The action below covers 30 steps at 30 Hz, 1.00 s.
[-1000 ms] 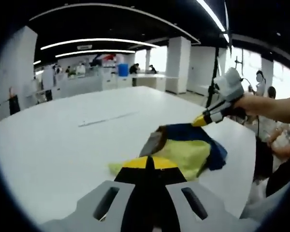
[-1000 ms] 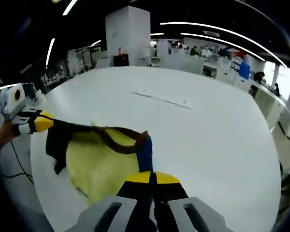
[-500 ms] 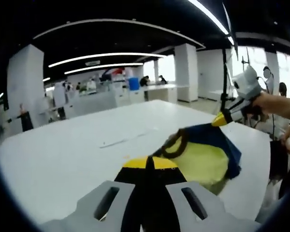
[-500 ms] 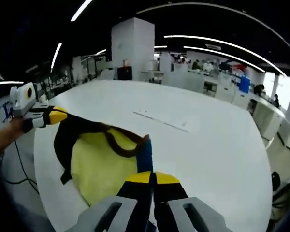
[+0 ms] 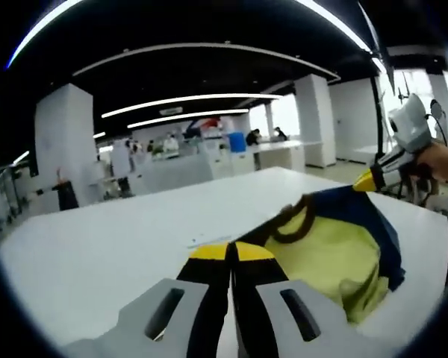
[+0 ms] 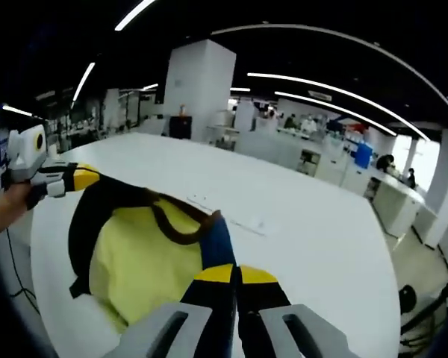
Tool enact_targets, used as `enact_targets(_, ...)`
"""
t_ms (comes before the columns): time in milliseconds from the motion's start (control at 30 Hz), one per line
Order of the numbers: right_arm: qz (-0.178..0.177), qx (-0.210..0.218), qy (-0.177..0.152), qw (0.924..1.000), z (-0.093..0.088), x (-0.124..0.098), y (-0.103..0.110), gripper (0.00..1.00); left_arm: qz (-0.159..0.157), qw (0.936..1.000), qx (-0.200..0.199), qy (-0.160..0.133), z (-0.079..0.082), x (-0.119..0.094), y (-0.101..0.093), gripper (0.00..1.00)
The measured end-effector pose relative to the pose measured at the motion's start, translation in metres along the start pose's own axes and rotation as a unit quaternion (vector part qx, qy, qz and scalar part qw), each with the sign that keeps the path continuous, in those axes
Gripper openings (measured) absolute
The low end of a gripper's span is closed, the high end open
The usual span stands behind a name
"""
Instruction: Fold the garment on the visible template until the final outline fits inside the template.
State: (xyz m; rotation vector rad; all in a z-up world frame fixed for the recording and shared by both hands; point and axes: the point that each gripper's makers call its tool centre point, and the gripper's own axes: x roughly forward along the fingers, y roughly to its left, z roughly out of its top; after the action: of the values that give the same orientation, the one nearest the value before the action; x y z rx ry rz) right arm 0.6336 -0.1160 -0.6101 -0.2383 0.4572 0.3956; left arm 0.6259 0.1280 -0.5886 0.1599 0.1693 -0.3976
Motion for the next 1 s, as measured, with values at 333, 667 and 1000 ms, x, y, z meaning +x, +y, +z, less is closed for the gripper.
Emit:
enact_targets(333,-0.029,0.015,-0.006,0.9994,0.005,0.046,-0.024,0.0,0.064,0.9977,0.002,0.022,-0.013,0.037,0.029,0.0)
enact_targets(667,-0.05,0.024,0.01,0.9984,-0.01,0.103,-0.039,0.0,0.088,0.9953,-0.018,0.037,-0.037,0.084,0.043,0.0)
enact_targets(1000,-0.056,0.018,0.048,0.9971,-0.039,0.151,-0.047,0.0,0.096,0.9924,-0.017,0.075,-0.08,0.12,0.054,0.0)
